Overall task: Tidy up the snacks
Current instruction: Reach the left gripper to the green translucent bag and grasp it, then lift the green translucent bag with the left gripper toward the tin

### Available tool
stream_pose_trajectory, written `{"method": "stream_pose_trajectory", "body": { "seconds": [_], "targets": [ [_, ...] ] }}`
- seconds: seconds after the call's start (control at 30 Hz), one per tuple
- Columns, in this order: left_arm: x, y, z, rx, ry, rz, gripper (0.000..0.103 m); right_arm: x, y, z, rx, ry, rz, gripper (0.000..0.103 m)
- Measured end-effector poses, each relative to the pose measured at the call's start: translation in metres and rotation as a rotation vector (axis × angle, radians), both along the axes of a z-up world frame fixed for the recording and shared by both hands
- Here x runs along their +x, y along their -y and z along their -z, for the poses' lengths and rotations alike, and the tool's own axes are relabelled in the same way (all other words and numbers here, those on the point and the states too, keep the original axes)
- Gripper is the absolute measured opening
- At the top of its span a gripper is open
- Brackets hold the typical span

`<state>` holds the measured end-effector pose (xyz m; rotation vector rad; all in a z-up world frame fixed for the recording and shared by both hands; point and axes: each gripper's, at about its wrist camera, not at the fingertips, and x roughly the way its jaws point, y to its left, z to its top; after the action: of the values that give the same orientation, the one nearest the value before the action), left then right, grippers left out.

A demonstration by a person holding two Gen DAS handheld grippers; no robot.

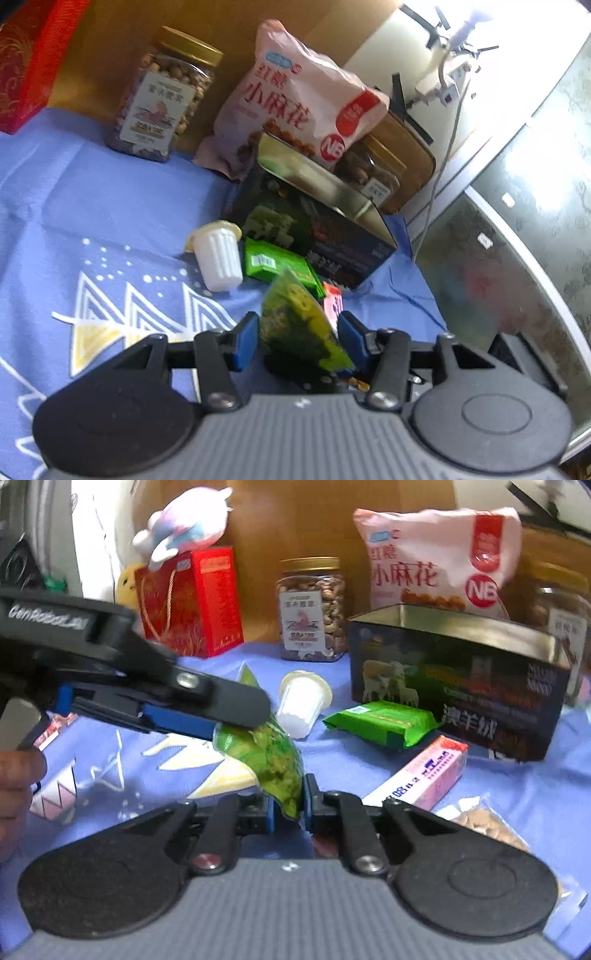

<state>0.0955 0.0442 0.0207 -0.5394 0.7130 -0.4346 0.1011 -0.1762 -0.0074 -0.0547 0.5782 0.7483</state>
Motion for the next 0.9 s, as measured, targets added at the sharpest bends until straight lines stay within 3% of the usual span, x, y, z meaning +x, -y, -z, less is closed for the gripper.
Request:
{"method": "stream_pose_trajectory", "body": {
  "seconds": [0.17,0.37,0.47,0.53,0.57,0.77,0.9],
  "targets": [
    [0.001,0.003,-0.006,0.006,-0.011,0.011,0.073,-0.007,-0.011,0.0,-0.044,0.036,-0.004,0.018],
    [0.014,0.017,0.007,-0.006,-0.082,0.062,0.073,-0.01,-0.013,0.0,-0.078,0.061,-0.009,0.021],
    [0.022,0.016,0.015,-0.01,-0.116,0.045,0.053,-0.015,-0.019,0.0,-0.123,0.097,-0.017,0.025],
    [0.026,0.01,0.02,-0.018,-0.137,0.023,0.03,-0.015,-0.019,0.0,-0.127,0.1,-0.023,0.029],
    [0.027,0.006,0.022,-0.028,-0.147,0.013,0.026,-0.014,-0.018,0.0,-0.119,0.094,-0.022,0.032],
    [0.027,-0.005,0.026,-0.064,-0.153,0.003,0.02,-0.009,-0.017,0.0,-0.078,0.054,-0.059,0.06],
    [0.019,-0.014,0.011,-0.114,-0.084,0.041,0.019,-0.008,-0.018,0.001,-0.066,0.044,-0.065,0.063]
  ]
}}
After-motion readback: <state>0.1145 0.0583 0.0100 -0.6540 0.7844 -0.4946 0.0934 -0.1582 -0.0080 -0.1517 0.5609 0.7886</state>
